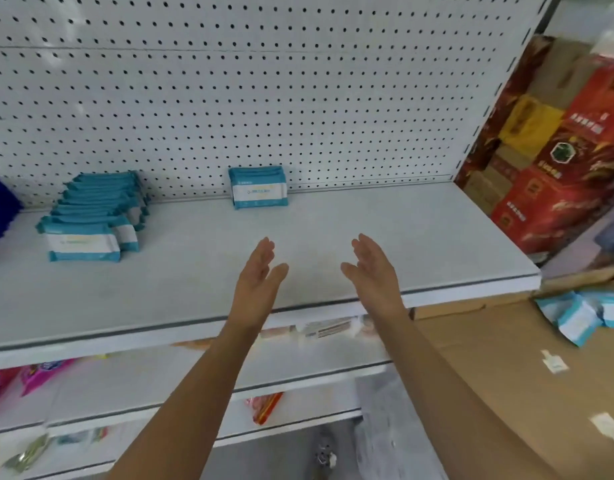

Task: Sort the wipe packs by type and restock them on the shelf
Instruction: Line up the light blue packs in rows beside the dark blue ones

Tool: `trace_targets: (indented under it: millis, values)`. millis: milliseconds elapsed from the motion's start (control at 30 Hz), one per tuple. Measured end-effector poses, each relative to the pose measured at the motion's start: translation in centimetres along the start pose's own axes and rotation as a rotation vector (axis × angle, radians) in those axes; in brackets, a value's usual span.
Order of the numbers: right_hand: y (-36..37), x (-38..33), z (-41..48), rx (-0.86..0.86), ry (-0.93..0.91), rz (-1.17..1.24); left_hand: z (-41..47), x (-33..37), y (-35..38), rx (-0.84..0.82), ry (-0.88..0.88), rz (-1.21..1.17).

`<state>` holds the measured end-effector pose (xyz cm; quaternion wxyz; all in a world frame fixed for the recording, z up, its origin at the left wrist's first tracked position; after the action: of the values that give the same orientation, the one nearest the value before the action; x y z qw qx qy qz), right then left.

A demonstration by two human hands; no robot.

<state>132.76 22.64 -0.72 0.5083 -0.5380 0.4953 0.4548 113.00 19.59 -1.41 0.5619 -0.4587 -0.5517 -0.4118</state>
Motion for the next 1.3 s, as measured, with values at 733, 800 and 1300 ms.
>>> trace_targets:
  millis: [733, 800, 1300]
  values:
    - [-39.2, 9.4, -21.6, 0.276, 0.205, -0.042, -24.8, -3.5, 37.7, -0.438, -0.071, 0.076]
    - [-42.7, 10.7, -22.2, 0.274, 0.228, -0.014, -26.3, -3.8, 41.1, -0.447, -0.116, 0.092]
    - [-58.6, 15.7, -10.8, 0.238, 0.336, -0.118, -19.3, -9.1, 58.6, -0.319, -0.229, 0.111]
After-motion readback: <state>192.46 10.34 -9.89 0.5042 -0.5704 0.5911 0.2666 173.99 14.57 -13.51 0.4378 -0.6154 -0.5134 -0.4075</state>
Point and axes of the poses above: each hand's wrist, its own z-axis towards the middle knuckle, its own y-axis out of the palm, x = y × z, the point moved 1 cm from there along z, towards the middle knuckle, and after that the axes turned 2 degrees about -z, right-handed, at the moved point
